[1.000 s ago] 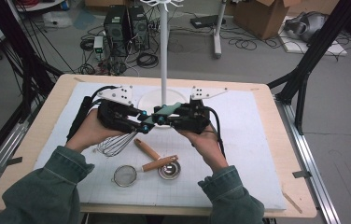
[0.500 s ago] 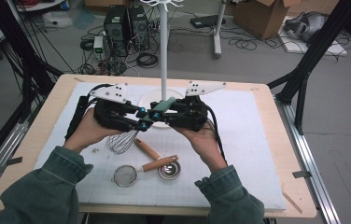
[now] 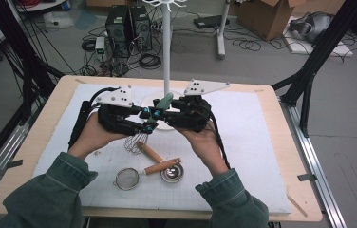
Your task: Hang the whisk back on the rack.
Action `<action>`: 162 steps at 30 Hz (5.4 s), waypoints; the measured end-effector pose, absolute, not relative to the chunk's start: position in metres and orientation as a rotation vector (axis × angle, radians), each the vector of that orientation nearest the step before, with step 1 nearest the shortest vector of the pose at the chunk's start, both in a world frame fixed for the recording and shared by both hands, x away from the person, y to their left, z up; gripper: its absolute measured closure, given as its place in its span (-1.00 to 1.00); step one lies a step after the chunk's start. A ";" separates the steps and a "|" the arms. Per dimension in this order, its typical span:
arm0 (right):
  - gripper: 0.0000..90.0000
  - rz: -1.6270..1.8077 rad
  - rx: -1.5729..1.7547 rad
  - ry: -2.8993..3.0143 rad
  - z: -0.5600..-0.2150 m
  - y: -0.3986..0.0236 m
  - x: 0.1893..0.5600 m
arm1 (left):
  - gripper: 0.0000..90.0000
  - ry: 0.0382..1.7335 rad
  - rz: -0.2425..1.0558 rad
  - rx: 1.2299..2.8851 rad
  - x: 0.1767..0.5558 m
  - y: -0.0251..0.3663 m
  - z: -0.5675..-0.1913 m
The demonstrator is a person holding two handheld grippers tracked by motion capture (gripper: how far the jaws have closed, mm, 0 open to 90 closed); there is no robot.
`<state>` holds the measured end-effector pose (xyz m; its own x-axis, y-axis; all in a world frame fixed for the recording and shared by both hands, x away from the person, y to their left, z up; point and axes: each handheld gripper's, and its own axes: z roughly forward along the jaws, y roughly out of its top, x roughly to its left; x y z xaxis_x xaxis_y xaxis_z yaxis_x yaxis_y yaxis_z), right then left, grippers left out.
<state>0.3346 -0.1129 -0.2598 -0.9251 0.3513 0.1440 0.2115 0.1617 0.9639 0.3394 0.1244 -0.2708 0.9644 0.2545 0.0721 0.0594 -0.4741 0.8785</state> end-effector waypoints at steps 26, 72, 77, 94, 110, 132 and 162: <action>0.30 2.083 0.408 2.346 -0.268 -0.125 0.341 | 0.53 0.142 0.061 1.986 0.343 0.126 -0.272; 0.31 1.990 0.464 2.290 -0.271 -0.110 0.334 | 0.53 0.227 0.106 1.888 0.340 0.131 -0.280; 0.31 2.014 0.422 2.321 -0.273 -0.113 0.336 | 0.53 0.201 0.077 1.889 0.340 0.132 -0.280; 0.49 1.996 0.379 2.355 -0.273 -0.112 0.336 | 0.37 0.205 0.108 1.902 0.335 0.136 -0.281; 0.49 1.965 0.454 2.371 -0.274 -0.126 0.349 | 0.00 0.325 0.206 1.938 0.321 0.176 -0.295; 0.49 1.870 0.524 2.395 -0.245 -0.151 0.387 | -0.41 0.519 0.345 1.947 0.308 0.221 -0.328; 0.49 1.810 0.500 2.418 -0.196 -0.139 0.439 | -0.60 0.649 0.427 1.907 0.302 0.253 -0.347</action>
